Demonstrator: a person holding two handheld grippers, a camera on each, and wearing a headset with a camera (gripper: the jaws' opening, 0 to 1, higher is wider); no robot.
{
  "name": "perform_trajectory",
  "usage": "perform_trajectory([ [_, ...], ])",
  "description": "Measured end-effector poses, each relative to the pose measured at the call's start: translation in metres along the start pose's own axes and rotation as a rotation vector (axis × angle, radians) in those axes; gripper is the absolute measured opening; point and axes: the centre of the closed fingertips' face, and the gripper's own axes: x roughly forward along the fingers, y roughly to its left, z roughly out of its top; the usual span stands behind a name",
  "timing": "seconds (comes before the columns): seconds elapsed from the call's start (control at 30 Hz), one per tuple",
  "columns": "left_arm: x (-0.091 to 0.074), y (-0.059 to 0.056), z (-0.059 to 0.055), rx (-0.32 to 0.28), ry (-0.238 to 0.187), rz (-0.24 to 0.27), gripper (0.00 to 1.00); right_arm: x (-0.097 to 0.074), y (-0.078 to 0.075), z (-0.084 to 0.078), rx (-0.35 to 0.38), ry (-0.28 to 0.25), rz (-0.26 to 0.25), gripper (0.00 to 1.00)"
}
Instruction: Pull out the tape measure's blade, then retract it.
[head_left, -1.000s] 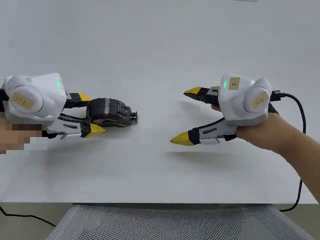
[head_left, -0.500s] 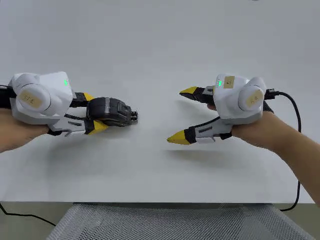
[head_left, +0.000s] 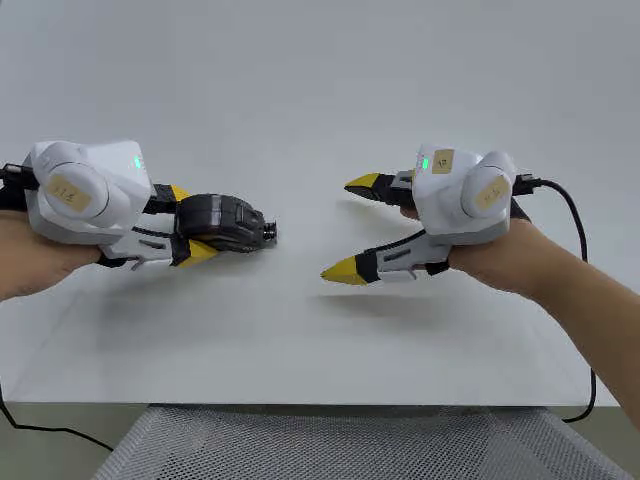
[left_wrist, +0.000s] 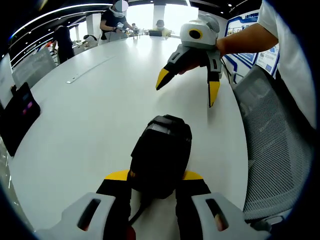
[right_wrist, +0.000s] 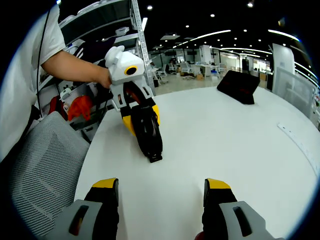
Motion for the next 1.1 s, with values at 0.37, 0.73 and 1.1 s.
perform_trajectory([
  [0.37,0.000,0.001,0.000,0.015,0.013,0.001,0.29,0.021,0.004,0.008,-0.036,0.000,0.038,0.59],
  [0.73,0.001,0.003,-0.002,0.055,0.042,0.001,0.28,0.040,0.005,0.013,-0.062,-0.013,0.059,0.47],
  [1.1,0.001,0.003,-0.002,0.067,0.048,0.017,0.28,0.054,0.008,0.018,-0.100,-0.012,0.084,0.34],
])
